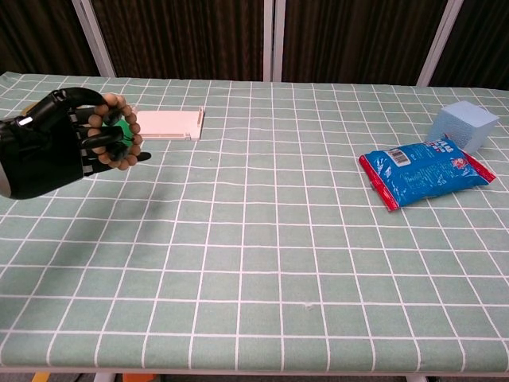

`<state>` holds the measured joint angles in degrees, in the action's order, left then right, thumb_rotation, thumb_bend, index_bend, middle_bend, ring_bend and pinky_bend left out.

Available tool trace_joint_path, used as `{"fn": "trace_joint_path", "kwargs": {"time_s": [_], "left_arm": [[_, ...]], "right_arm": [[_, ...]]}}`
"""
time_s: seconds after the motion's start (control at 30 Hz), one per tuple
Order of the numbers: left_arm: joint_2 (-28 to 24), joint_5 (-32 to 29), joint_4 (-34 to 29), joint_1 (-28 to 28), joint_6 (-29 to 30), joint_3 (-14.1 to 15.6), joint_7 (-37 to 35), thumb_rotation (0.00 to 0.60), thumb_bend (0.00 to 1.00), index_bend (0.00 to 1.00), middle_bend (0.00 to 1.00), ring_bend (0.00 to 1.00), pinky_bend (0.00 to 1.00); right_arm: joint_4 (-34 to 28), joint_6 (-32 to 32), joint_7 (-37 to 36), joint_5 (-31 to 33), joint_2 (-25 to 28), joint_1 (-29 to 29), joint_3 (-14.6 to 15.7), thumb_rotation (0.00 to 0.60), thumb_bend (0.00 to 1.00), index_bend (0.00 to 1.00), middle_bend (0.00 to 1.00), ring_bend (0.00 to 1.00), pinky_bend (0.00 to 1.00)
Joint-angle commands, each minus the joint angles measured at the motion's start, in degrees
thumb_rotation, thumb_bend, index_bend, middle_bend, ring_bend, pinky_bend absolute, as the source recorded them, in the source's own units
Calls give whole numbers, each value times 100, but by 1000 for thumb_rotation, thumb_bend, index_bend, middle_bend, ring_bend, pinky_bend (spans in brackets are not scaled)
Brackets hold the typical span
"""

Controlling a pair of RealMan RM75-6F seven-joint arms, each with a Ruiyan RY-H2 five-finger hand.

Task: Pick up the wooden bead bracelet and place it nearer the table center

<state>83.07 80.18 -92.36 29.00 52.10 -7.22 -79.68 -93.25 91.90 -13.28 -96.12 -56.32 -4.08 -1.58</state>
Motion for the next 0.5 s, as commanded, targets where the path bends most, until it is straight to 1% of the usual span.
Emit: {"fn": "trace_joint_path", "kwargs": {"time_s": [0.03, 0.23, 0.5], "left_arm": [[-9, 30, -7, -2, 16, 1, 19, 328, 718, 637, 793, 629, 88], [-27, 133, -31, -13, 81, 28, 48, 289, 794, 621, 772, 608, 92], [-44, 143, -52, 0, 72, 47, 42, 295, 860, 612, 745, 566, 101]], "right_arm": [[6, -3, -5, 2, -2, -2, 0, 600, 101, 0, 47, 0, 0], [17, 19, -20, -6, -4, 7, -1, 600, 101, 0, 47, 0, 0], [31, 17, -38, 9, -12, 11, -2, 600, 101, 0, 47, 0, 0]]}}
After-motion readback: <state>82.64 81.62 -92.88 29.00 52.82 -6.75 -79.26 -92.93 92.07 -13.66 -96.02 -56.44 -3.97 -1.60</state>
